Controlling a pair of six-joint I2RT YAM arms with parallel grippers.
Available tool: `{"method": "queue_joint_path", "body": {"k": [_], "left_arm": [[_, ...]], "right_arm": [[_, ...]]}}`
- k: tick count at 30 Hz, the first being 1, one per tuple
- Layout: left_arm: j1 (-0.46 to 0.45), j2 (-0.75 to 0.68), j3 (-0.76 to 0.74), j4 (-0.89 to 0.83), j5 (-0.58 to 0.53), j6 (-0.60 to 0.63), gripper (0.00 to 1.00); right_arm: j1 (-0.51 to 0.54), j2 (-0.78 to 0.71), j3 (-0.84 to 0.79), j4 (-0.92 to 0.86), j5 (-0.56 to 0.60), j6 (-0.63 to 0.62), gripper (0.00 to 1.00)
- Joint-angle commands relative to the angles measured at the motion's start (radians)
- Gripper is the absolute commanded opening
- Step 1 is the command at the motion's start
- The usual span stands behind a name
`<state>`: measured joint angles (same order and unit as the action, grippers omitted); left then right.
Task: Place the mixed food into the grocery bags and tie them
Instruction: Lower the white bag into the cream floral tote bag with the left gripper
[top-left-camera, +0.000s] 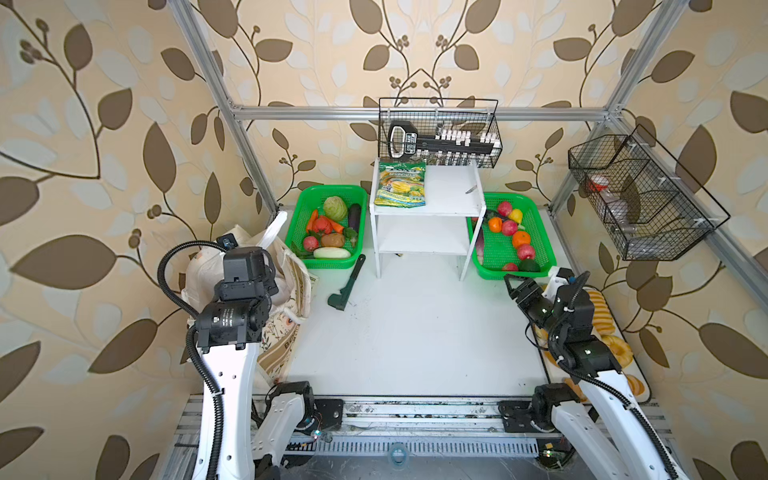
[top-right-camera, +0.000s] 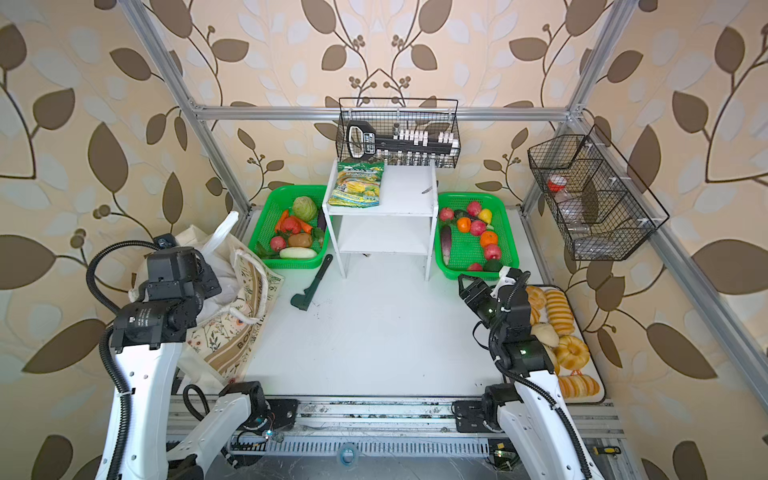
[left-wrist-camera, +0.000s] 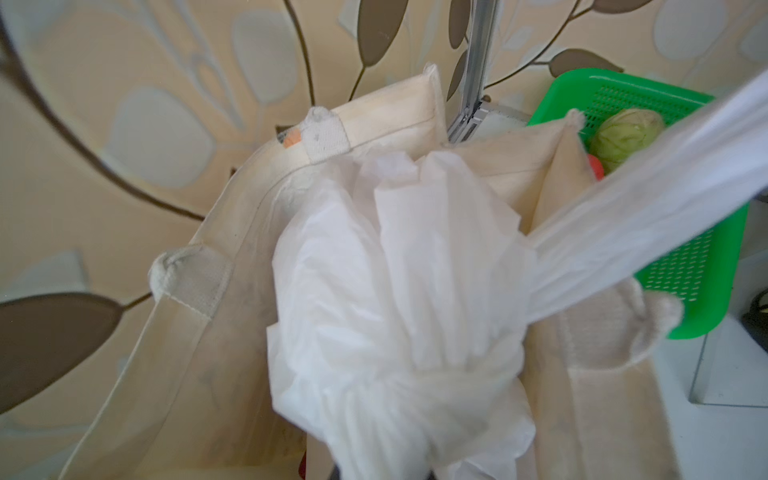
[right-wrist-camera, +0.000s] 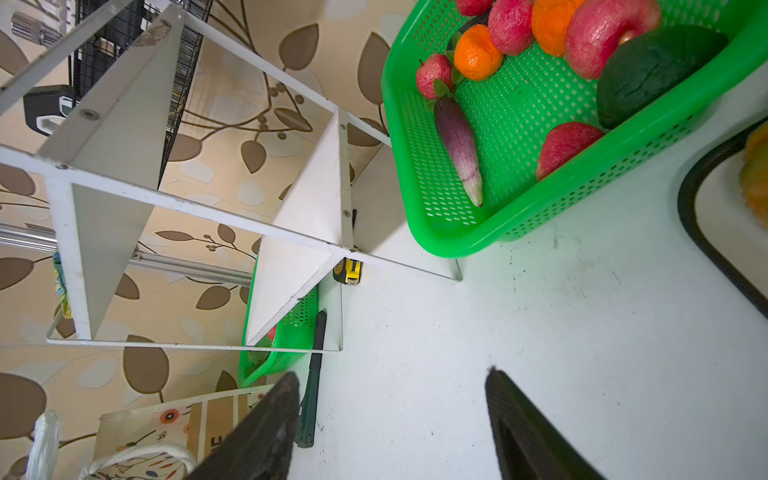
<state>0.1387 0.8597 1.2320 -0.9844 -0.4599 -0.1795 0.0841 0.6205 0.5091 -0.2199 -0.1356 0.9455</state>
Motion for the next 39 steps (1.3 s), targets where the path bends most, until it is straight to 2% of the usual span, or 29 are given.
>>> {"method": "queue_joint_path", "body": {"k": [1, 7, 9, 11, 14, 16, 17, 18, 20, 25, 29, 33, 39], "left_arm": [[0.003, 0.026, 0.023, -0.005, -0.086, -0.065, 0.0], [0.019, 0.13, 0.069, 0.057, -0.052, -0.04, 0.02], [0.038, 0.183, 0.102, 0.05, -0.037, -0.065, 0.02], [0.079, 0.223, 0.112, 0.035, 0.031, -0.119, 0.04], [0.104, 0.239, 0.049, 0.006, 0.117, -0.169, 0.1], [0.104, 0.227, 0.013, 0.008, 0.109, -0.17, 0.14], [0.105, 0.221, 0.027, -0.007, 0.089, -0.172, 0.45], [0.105, 0.213, 0.046, -0.01, 0.079, -0.162, 0.6], [0.104, 0.196, 0.127, -0.016, 0.035, -0.144, 0.73], [0.105, 0.199, 0.294, 0.019, -0.039, -0.093, 0.73], [0.107, 0.26, 0.304, 0.033, -0.041, -0.078, 0.62], [0.127, 0.289, 0.19, 0.082, -0.01, -0.118, 0.48], [0.154, 0.278, -0.07, 0.142, 0.07, -0.246, 0.44]], "right_arm": [[0.006, 0.01, 0.029, 0.017, -0.01, 0.004, 0.71], [0.009, 0.008, 0.032, 0.01, -0.022, 0.008, 0.71], [0.009, -0.001, 0.033, -0.003, -0.018, 0.001, 0.71], [0.009, -0.018, 0.029, -0.014, -0.007, -0.005, 0.71], [0.008, -0.035, 0.027, -0.027, -0.004, -0.012, 0.71], [0.007, -0.047, 0.025, -0.04, 0.01, -0.015, 0.71], [0.008, -0.051, 0.019, -0.039, 0.013, -0.012, 0.71], [0.008, -0.055, 0.015, -0.037, 0.013, -0.01, 0.71], [0.008, -0.054, 0.007, -0.022, 0.013, -0.005, 0.71], [0.009, -0.02, 0.017, 0.001, -0.003, 0.002, 0.71], [0.009, -0.008, 0.025, 0.009, -0.012, 0.003, 0.71], [0.009, -0.018, 0.034, -0.013, -0.006, -0.013, 0.71], [0.008, -0.039, 0.029, -0.032, 0.008, -0.021, 0.71]]}}
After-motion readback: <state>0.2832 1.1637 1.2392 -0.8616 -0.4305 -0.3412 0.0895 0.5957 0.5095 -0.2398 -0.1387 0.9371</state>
